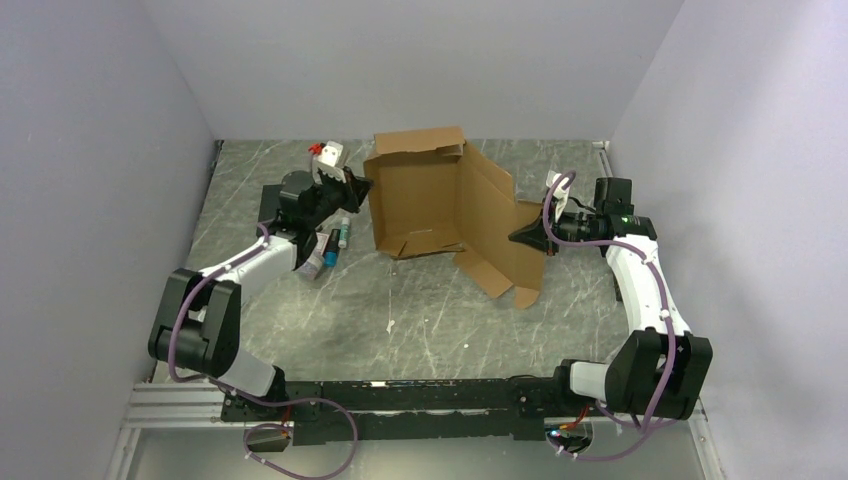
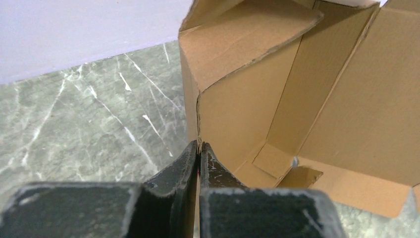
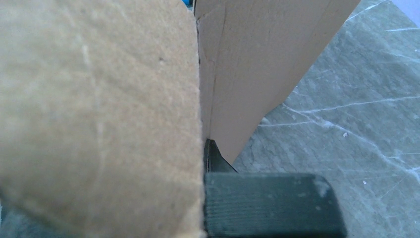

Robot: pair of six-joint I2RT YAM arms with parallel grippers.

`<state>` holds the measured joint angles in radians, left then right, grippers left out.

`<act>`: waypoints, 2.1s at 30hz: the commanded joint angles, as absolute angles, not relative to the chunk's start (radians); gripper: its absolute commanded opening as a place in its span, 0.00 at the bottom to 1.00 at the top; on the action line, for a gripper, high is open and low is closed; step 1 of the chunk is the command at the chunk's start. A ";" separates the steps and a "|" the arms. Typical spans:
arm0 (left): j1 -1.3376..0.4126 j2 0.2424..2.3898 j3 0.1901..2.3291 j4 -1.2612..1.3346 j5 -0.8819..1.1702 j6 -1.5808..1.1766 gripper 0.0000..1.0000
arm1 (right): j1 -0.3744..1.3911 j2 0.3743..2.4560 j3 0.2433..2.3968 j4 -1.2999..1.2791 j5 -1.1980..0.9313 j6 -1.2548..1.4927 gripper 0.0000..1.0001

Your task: Fold the paper box

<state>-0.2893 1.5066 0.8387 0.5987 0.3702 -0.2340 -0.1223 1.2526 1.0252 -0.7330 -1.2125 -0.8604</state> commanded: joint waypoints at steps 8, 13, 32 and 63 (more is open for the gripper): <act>-0.383 1.419 0.869 0.341 0.186 0.049 0.09 | -0.127 1.244 1.013 -0.689 -1.163 -0.841 0.00; -0.391 1.423 0.870 0.338 0.162 0.071 0.00 | -0.153 1.249 1.014 -0.708 -1.188 -0.859 0.00; -0.450 1.443 0.917 0.375 0.233 -0.010 0.15 | -0.166 1.273 1.005 -0.739 -1.242 -0.897 0.00; -0.187 1.305 0.904 0.311 0.702 -0.521 0.67 | -0.170 1.245 0.973 -0.595 -1.102 -0.757 0.00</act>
<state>-0.2138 1.3869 0.9173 0.3027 0.6270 -0.4488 -0.1734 1.2541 0.9882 -0.5755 -1.1599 -0.7734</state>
